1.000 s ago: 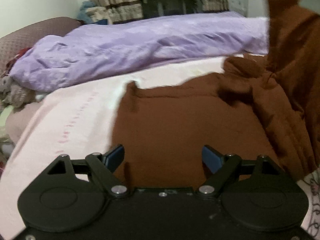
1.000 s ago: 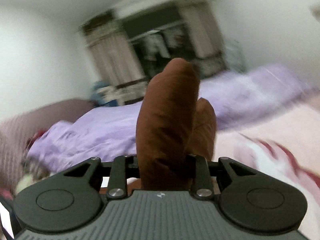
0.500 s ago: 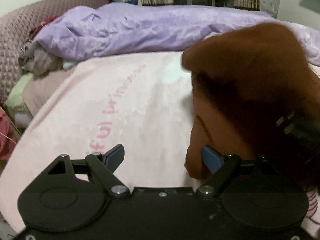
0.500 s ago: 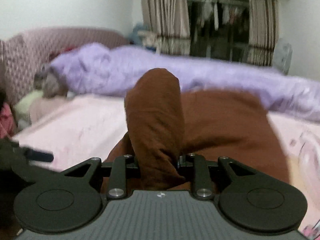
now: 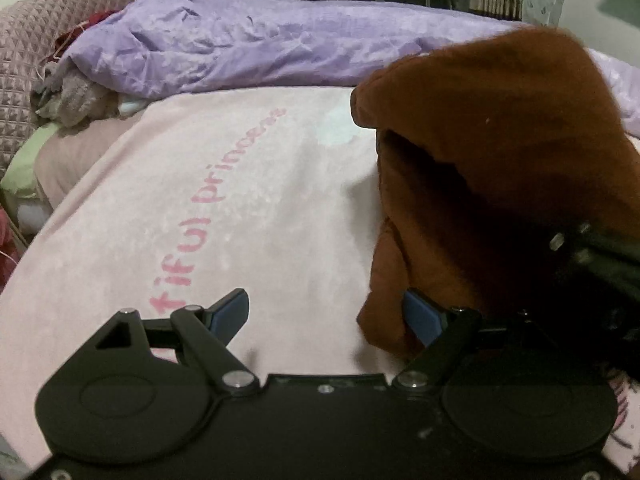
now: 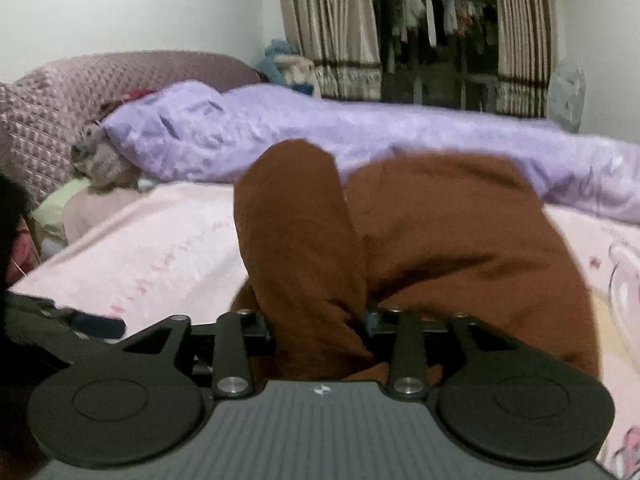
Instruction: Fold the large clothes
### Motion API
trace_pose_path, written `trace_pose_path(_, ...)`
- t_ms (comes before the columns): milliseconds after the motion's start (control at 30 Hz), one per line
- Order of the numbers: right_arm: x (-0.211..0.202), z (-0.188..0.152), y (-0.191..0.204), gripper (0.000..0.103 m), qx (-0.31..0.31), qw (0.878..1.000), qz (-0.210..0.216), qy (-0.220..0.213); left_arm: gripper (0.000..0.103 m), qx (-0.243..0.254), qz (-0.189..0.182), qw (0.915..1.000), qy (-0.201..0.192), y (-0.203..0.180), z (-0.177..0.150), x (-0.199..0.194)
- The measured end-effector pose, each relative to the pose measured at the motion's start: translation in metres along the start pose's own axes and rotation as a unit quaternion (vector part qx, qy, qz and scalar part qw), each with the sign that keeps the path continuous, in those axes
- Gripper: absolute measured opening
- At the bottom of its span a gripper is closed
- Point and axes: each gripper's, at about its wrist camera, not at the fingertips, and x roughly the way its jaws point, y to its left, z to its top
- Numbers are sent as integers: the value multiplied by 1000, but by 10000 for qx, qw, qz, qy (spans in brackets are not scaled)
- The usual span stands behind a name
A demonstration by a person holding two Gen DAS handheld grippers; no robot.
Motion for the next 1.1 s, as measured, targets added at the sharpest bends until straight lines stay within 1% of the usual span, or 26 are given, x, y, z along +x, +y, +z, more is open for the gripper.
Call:
trace_pose_path(33,-10,7,0,68,-51,9999,-4,-135,85,-4,-22,10000,-53,-1,1,-5)
trace_pose_path(100,-28,16,-2,77,-37,9993,3,-369,86,-3,-88,9998,-175,-4,3,-16)
trace_pose_path(167,-45,28,-10,77,114,9985,5,-542,86,42,-103,9996,-261,-9,4,-24)
trace_pose_path(233,-58,37,-22,77,386,9971,-9,-655,86,102,-84,9996,-243,-14,4,-24)
trace_pose_path(300,-64,43,-37,78,767,9953,16,-594,86,115,-48,9998,-130,-17,1,-19)
trace_pose_path(367,-65,43,-49,78,1087,9927,143,-499,86,101,-65,9999,-37,-17,-1,-13)
trace_pose_path(433,-69,39,-57,79,1148,9919,270,-480,86,109,-65,9999,9,-17,-4,-8)
trace_pose_path(467,-68,38,-57,80,1087,9925,313,-467,86,118,-56,9999,17,-17,-5,-7)
trace_pose_path(533,-63,34,-54,86,915,9942,404,-402,86,113,-50,9999,21,-17,-5,-6)
trace_pose_path(633,-45,24,-46,85,865,9946,512,-259,86,77,-38,10000,45,-14,-8,-7)
trace_pose_path(733,-23,9,-33,84,786,9955,517,-68,86,97,101,9997,198,-8,-17,-5)
trace_pose_path(800,-11,-5,-19,83,585,9974,411,-45,86,102,221,9992,324,-3,-24,-2)
trace_pose_path(867,1,-17,-1,83,242,9995,198,-77,86,101,300,9987,405,1,-27,0)
trace_pose_path(900,5,-22,9,85,27,9999,52,-94,86,103,331,9984,442,3,-29,0)
trace_pose_path(933,6,-26,16,91,-183,9997,-72,-128,86,111,358,9982,478,5,-30,0)
trace_pose_path(1033,-5,-25,35,95,-749,9959,-414,-279,86,116,398,9978,521,10,-32,0)
trace_pose_path(1100,-21,-17,43,96,-1001,9930,-499,-367,86,39,364,9981,498,13,-30,-4)
